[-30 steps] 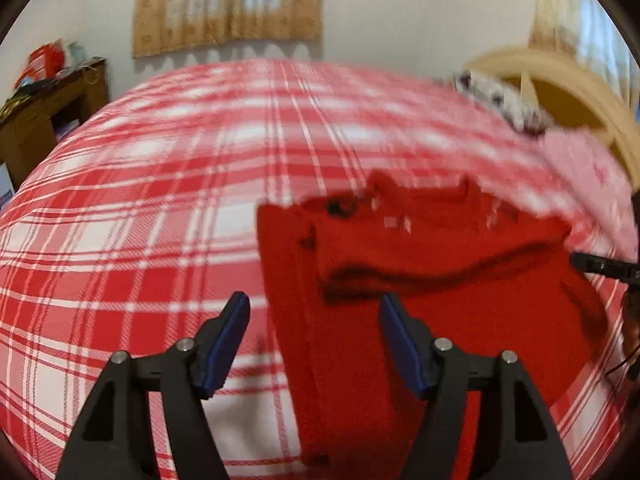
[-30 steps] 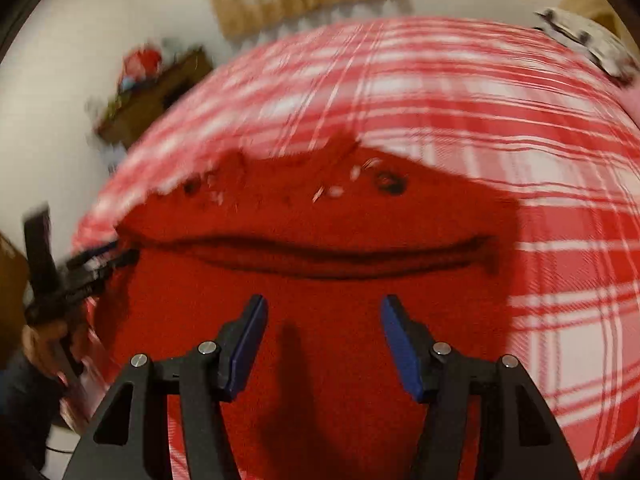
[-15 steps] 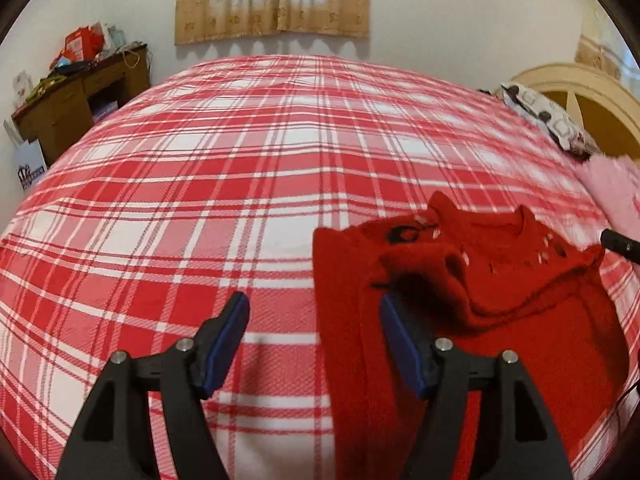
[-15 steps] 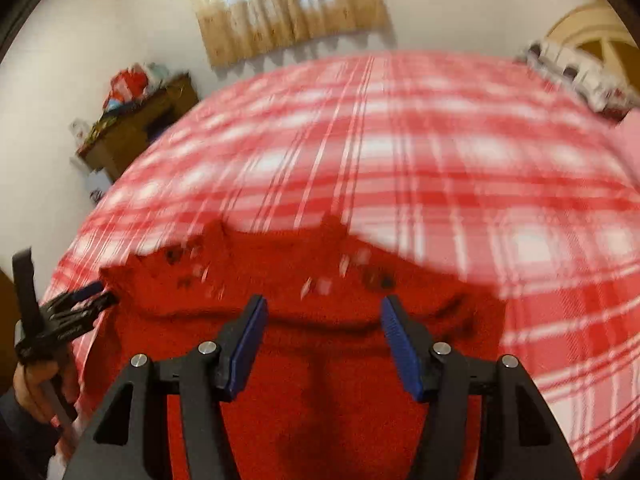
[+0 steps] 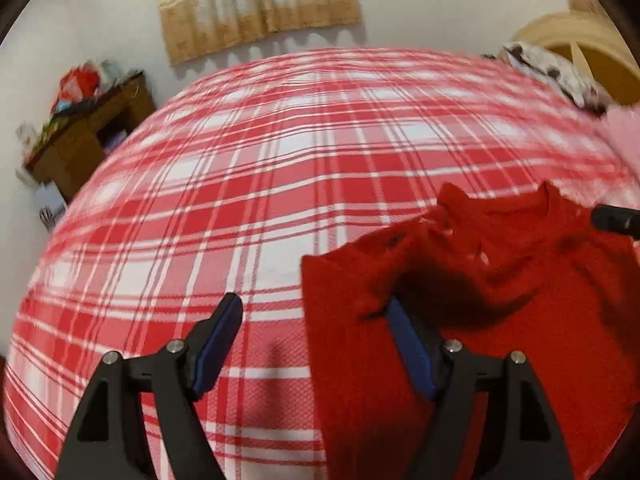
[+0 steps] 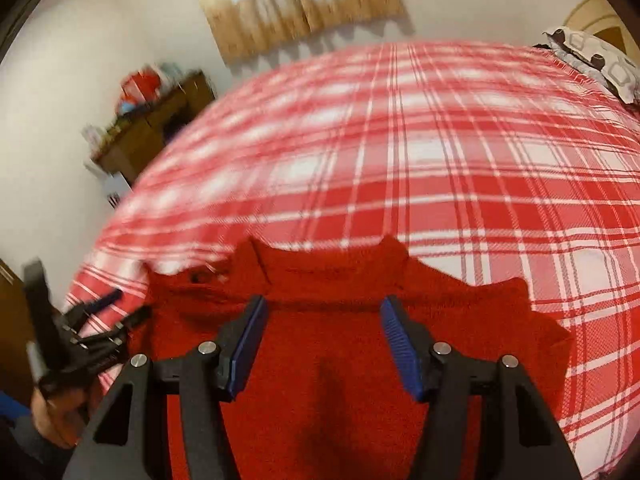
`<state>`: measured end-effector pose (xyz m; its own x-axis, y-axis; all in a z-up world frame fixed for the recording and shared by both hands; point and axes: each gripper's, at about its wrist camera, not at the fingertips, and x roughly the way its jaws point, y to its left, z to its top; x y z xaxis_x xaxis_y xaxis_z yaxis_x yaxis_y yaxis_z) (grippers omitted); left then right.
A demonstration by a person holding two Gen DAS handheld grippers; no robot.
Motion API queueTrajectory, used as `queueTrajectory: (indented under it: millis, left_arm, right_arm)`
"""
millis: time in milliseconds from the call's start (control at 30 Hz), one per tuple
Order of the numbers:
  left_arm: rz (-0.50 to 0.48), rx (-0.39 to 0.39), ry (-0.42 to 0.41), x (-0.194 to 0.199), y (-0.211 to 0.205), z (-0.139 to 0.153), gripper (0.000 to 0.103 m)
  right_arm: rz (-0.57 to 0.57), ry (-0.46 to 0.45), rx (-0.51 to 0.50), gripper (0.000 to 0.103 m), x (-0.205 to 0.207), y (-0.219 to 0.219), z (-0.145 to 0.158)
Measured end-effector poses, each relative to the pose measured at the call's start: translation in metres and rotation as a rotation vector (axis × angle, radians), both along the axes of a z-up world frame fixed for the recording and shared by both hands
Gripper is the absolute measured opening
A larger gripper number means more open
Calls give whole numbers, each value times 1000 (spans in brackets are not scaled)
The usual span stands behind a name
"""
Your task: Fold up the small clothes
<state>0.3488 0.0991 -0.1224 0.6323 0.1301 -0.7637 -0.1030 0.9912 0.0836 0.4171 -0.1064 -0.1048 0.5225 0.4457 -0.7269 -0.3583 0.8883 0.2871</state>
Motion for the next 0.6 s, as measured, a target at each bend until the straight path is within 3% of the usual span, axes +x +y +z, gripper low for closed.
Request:
queueTrajectory:
  millis: [200, 533, 600]
  left_arm:
    - [14, -45, -21, -30, 9, 2, 78]
    - [-151, -216, -82, -125, -3, 0, 78]
    - [-172, -238, -91, -130, -8, -3, 77]
  right_arm:
    - [-13, -11, -16, 60, -45, -37, 4]
    - [-147, -14, 47, 60, -147, -158, -11]
    - [-148, 0, 25, 52, -153, -161, -17]
